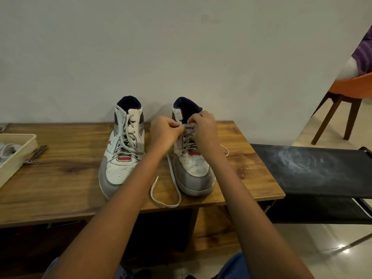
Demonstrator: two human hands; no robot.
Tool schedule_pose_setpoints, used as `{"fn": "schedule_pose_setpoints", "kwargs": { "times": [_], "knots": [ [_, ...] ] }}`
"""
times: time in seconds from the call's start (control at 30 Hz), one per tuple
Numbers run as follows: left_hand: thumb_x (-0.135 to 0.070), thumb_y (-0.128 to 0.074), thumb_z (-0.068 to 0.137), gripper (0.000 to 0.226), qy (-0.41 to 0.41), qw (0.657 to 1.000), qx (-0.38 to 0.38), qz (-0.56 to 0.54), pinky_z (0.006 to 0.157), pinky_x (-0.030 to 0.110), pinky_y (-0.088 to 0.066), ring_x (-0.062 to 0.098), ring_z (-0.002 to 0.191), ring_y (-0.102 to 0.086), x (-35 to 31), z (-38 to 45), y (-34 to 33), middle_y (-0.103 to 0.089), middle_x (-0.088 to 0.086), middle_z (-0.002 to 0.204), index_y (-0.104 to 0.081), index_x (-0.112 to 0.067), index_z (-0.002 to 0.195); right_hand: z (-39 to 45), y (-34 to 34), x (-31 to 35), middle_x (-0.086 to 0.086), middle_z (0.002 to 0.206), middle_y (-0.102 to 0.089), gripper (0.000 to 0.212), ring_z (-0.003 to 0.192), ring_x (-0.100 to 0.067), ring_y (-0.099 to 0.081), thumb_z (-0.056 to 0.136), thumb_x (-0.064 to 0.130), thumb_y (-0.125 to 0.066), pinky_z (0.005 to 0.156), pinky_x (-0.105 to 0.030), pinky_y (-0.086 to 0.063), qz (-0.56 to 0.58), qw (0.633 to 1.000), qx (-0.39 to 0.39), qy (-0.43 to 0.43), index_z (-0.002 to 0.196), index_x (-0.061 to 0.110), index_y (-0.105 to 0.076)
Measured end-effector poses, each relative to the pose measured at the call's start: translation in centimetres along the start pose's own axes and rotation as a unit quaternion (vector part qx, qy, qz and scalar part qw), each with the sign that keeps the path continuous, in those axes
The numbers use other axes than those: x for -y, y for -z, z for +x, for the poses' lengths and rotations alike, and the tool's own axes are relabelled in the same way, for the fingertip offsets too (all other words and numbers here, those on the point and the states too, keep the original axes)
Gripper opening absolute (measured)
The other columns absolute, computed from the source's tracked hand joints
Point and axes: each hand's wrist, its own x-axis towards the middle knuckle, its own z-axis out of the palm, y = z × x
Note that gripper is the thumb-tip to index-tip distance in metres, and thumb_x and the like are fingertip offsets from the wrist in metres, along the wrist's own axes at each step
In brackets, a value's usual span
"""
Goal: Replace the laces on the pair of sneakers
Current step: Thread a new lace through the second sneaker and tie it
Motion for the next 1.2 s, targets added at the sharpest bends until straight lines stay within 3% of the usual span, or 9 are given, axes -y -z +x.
{"fn": "schedule_pose_setpoints", "kwargs": {
  "times": [0.17,0.33,0.43,0.57,0.7,0.83,1.03,1.13,1.2],
  "knots": [
    [-0.012,-0.072,0.080,0.009,0.064,0.991,0.053,-0.102,0.079,0.044,-0.057,0.027,0.081,-0.069,0.9,0.5,0.6,-0.070,0.011,0.083,-0.072,-0.008,0.088,-0.4,-0.6,0.3,-0.015,0.086,-0.063,0.013,0.086,-0.030,-0.048,0.082,-0.007,-0.059,0.068,-0.027,-0.032,-0.029,0.999,-0.013,0.028,0.088,0.001,-0.068],
    [-0.010,-0.073,0.079,0.016,0.071,0.987,0.073,-0.121,0.082,0.042,-0.056,0.026,0.085,-0.069,1.0,0.8,0.7,-0.070,0.014,0.089,-0.071,-0.004,0.094,-0.6,-0.7,0.5,-0.009,0.086,-0.065,0.008,0.086,-0.024,-0.048,0.083,-0.001,-0.060,0.066,-0.026,-0.034,0.046,0.999,-0.024,-0.008,0.089,0.003,-0.064],
    [-0.011,-0.073,0.079,0.021,0.072,0.987,0.077,-0.125,0.081,0.039,-0.057,0.027,0.085,-0.069,1.0,0.8,0.8,-0.070,0.015,0.090,-0.070,-0.001,0.097,-0.4,-0.4,0.4,0.000,0.082,-0.062,0.011,0.082,-0.017,-0.047,0.080,-0.004,-0.064,0.063,-0.014,-0.032,0.118,0.992,-0.031,-0.044,0.087,0.005,-0.065],
    [-0.011,-0.072,0.080,0.023,0.061,0.987,0.083,-0.120,0.078,0.035,-0.058,0.023,0.084,-0.068,0.8,0.7,0.9,-0.070,0.014,0.091,-0.070,0.000,0.100,-0.4,-0.7,0.6,0.003,0.080,-0.060,0.011,0.080,-0.012,-0.044,0.080,-0.001,-0.066,0.060,-0.010,-0.031,0.111,0.992,-0.022,-0.056,0.085,0.009,-0.064],
    [-0.012,-0.060,0.090,0.024,0.099,0.968,0.107,-0.204,0.065,0.018,-0.056,0.015,0.076,-0.065,0.8,0.4,1.4,-0.067,0.014,0.093,-0.064,0.003,0.108,-0.4,-1.0,0.3,-0.001,0.083,-0.064,0.010,0.083,-0.016,-0.049,0.081,0.003,-0.065,0.064,-0.022,-0.039,0.114,0.991,-0.018,-0.066,0.085,0.012,-0.065],
    [-0.010,-0.060,0.090,0.018,0.131,0.965,0.054,-0.220,0.063,0.017,-0.054,0.010,0.071,-0.061,0.9,0.4,0.5,-0.065,0.002,0.081,-0.065,-0.001,0.104,-0.6,-1.0,0.3,0.004,0.083,-0.066,0.018,0.086,-0.021,-0.054,0.081,-0.002,-0.061,0.080,-0.046,-0.045,0.121,0.992,-0.004,-0.044,0.086,0.015,-0.066],
    [-0.013,-0.060,0.088,0.008,0.127,0.967,-0.039,-0.218,0.070,0.026,-0.051,0.014,0.072,-0.060,0.3,0.6,-0.7,-0.066,0.003,0.076,-0.068,-0.010,0.086,-1.0,-0.5,-0.4,0.003,0.094,-0.068,0.020,0.094,-0.020,-0.059,0.083,0.003,-0.058,0.088,-0.048,-0.042,0.100,0.994,-0.016,-0.038,0.099,0.014,-0.062],
    [-0.007,-0.040,0.096,0.021,0.175,0.893,-0.102,-0.403,0.067,0.026,-0.053,0.015,0.065,-0.060,-1.1,1.0,0.1,-0.058,0.004,0.073,-0.054,-0.007,0.080,-1.3,-0.1,-0.4,-0.002,0.097,-0.066,0.028,0.094,-0.021,-0.060,0.082,-0.006,-0.047,0.088,-0.045,-0.045,0.132,0.988,-0.060,-0.047,0.103,0.008,-0.061],
    [-0.006,-0.029,0.099,0.026,0.171,0.843,-0.128,-0.494,0.052,0.017,-0.047,0.006,0.051,-0.053,-1.8,1.3,1.3,-0.050,0.002,0.069,-0.044,-0.010,0.078,-1.3,0.3,-0.7,-0.007,0.098,-0.064,0.033,0.098,-0.022,-0.052,0.081,-0.010,-0.044,0.085,-0.036,-0.044,0.096,0.992,-0.074,-0.046,0.103,0.005,-0.064]
  ]
}}
